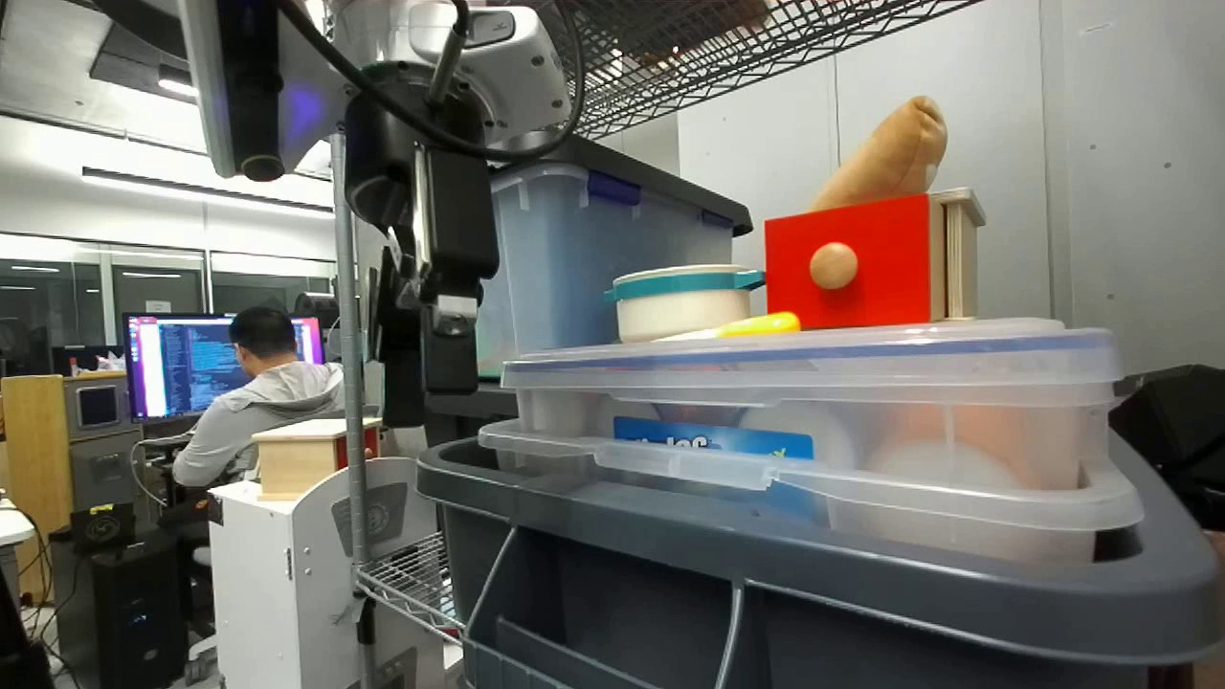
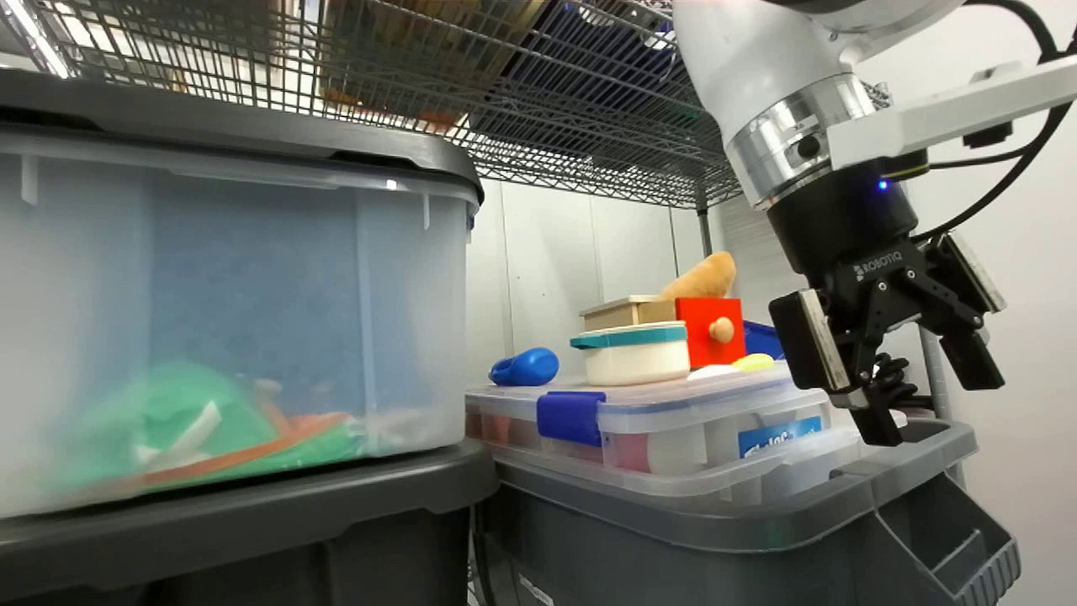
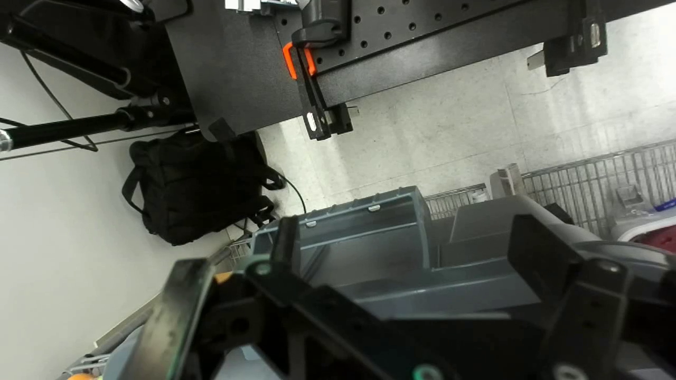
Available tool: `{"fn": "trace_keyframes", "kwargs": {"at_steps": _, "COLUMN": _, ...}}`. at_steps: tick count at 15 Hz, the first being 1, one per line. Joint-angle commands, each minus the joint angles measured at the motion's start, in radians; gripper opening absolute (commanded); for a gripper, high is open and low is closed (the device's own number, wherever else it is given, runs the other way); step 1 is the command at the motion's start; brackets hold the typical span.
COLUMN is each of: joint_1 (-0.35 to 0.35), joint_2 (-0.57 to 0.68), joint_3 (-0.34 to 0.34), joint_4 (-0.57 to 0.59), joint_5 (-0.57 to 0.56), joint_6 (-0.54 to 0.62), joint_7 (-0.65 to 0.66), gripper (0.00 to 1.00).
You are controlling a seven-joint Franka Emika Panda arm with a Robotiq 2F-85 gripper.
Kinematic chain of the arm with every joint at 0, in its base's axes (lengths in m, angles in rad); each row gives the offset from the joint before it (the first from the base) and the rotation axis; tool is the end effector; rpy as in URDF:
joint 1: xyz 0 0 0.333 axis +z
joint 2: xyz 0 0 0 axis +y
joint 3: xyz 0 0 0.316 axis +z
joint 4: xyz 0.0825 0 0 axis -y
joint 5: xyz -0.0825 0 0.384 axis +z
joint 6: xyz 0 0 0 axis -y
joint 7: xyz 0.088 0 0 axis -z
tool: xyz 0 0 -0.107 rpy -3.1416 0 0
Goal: Put the knife in the dish and then remove the knife from the dish and put it back on the box
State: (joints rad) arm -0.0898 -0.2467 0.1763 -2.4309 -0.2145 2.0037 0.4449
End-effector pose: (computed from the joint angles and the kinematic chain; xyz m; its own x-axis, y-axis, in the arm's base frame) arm 0.4321 0.0246 0.3850 0.9602 -0.2667 -0.0830 -0.2347 -0.9314 0.2781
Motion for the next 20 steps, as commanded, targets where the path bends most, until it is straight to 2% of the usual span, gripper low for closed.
{"fn": "trace_keyframes", "kwargs": {"at_steps": 1, "joint_1": 0.030, "joint_2": 0.002, "joint_3": -0.029, "joint_4": 0.001, "joint_5": -0.007, "joint_6": -0.003, "joint_7": 0.005, "gripper": 1.00}}
{"fn": "trace_keyframes", "kwargs": {"at_steps": 15, "joint_1": 0.027, "joint_2": 0.009, "joint_3": -0.033, "joint_4": 0.008, "joint_5": -0.009, "joint_6": -0.006, "joint_7": 0.006, "gripper": 1.00}}
{"fn": "trace_keyframes", "kwargs": {"at_steps": 20, "joint_1": 0.021, "joint_2": 0.030, "joint_3": -0.036, "joint_4": 0.013, "joint_5": -0.088, "joint_6": 0.009, "joint_7": 0.084, "gripper": 1.00}}
